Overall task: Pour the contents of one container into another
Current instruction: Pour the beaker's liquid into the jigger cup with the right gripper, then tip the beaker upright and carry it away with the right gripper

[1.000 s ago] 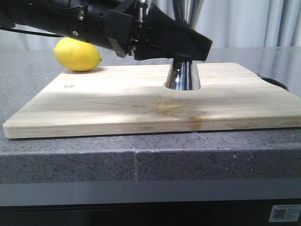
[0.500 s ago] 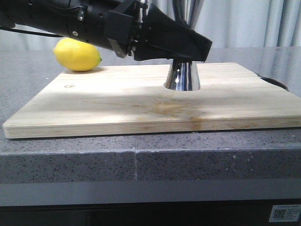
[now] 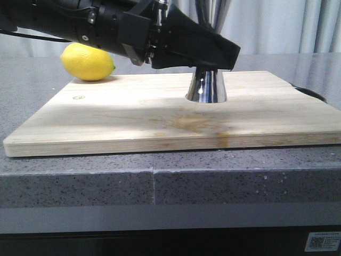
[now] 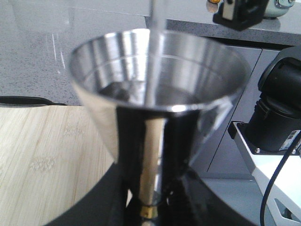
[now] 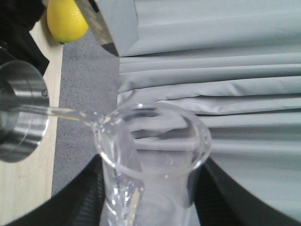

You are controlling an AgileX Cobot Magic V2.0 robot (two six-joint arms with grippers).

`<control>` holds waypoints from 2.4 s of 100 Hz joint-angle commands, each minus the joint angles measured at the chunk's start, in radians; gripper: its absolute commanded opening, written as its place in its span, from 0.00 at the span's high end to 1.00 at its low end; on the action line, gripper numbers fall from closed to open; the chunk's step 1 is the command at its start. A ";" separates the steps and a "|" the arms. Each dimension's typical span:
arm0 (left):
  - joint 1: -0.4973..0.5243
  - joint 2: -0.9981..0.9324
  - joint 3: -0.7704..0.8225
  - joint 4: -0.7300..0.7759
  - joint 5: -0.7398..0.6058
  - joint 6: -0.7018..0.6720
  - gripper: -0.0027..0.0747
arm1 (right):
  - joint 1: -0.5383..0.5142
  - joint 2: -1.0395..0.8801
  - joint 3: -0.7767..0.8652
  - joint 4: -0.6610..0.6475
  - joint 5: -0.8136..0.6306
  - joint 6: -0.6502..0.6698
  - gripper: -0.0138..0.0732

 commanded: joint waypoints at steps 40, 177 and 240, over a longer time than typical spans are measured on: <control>-0.008 -0.056 -0.033 -0.068 0.099 -0.006 0.92 | 0.000 -0.024 -0.037 -0.086 -0.009 -0.004 0.61; -0.008 -0.056 -0.033 -0.068 0.101 -0.006 0.92 | 0.000 -0.024 -0.037 0.084 0.069 0.314 0.71; 0.067 -0.056 -0.035 -0.066 0.097 -0.003 0.92 | -0.087 0.026 -0.037 0.097 0.153 0.922 0.71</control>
